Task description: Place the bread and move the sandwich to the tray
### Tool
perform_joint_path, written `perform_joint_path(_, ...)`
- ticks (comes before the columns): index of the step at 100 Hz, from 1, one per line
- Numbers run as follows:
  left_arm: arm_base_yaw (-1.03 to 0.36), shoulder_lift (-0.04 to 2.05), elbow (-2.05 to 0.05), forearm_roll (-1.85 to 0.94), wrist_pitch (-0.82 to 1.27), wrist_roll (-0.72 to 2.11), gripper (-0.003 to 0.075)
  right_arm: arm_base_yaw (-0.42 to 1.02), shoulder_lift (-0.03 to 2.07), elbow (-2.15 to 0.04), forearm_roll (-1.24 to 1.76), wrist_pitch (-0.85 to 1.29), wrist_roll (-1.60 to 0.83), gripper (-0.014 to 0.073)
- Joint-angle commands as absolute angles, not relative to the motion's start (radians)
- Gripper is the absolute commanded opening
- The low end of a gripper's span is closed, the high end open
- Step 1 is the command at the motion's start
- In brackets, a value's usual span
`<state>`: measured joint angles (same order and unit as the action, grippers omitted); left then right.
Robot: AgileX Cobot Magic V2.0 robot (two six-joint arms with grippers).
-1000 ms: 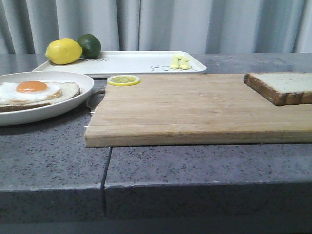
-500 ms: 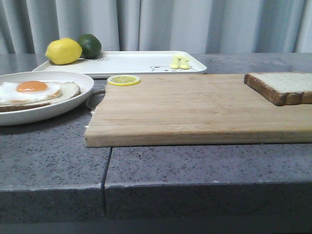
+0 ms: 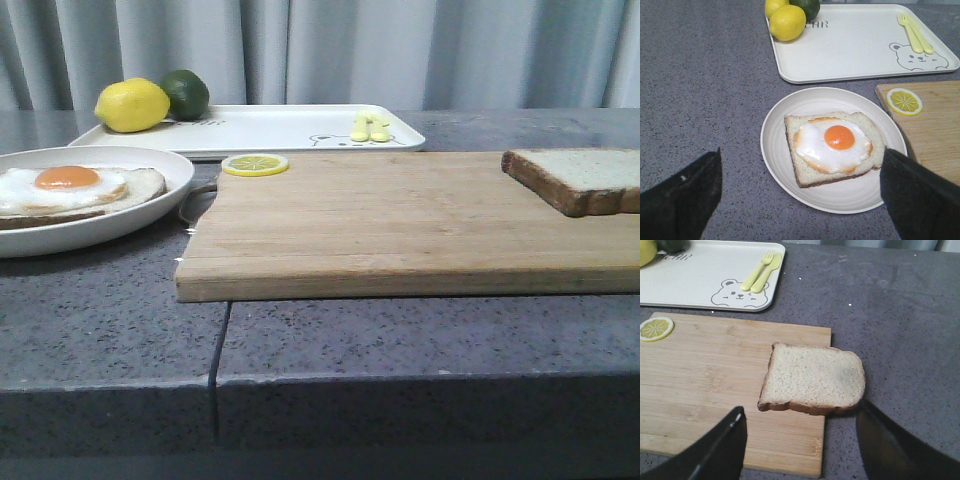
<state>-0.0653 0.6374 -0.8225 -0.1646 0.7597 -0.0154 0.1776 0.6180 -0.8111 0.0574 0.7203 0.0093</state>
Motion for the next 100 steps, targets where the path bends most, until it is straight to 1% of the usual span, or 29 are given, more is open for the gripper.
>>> perform_joint_path(1, -0.064, 0.645, -0.856, -0.179, 0.695, -0.026, 0.0597, 0.169, 0.667, -0.837, 0.059, 0.626, 0.015, 0.0480)
perform_joint_path(13, -0.064, 0.645, -0.856, -0.179, 0.695, -0.026, 0.0597, 0.122, 0.737, -0.837, 0.118, 0.609, 0.000, 0.0480)
perform_joint_path(22, -0.064, 0.645, -0.856, -0.179, 0.695, -0.026, 0.0597, 0.053, 0.790, -0.837, 0.198, 0.578, -0.061, 0.0480)
perform_joint_path(42, -0.064, 0.645, -0.856, -0.179, 0.695, -0.026, 0.0597, -0.137, 0.884, -0.837, 0.494, 0.532, -0.304, 0.0480)
perform_joint_path(67, -0.064, 0.645, -0.856, -0.179, 0.695, -0.026, 0.0597, -0.342, 0.977, -0.837, 0.823, 0.618, -0.589, 0.0480)
perform_joint_path(81, -0.064, 0.645, -0.856, -0.179, 0.695, -0.026, 0.0597, -0.402, 1.035, -0.837, 0.946, 0.653, -0.679, 0.0480)
perform_joint_path(100, -0.064, 0.645, -0.856, -0.179, 0.695, -0.026, 0.0597, -0.419, 1.126, -0.837, 1.073, 0.685, -0.763, 0.0480)
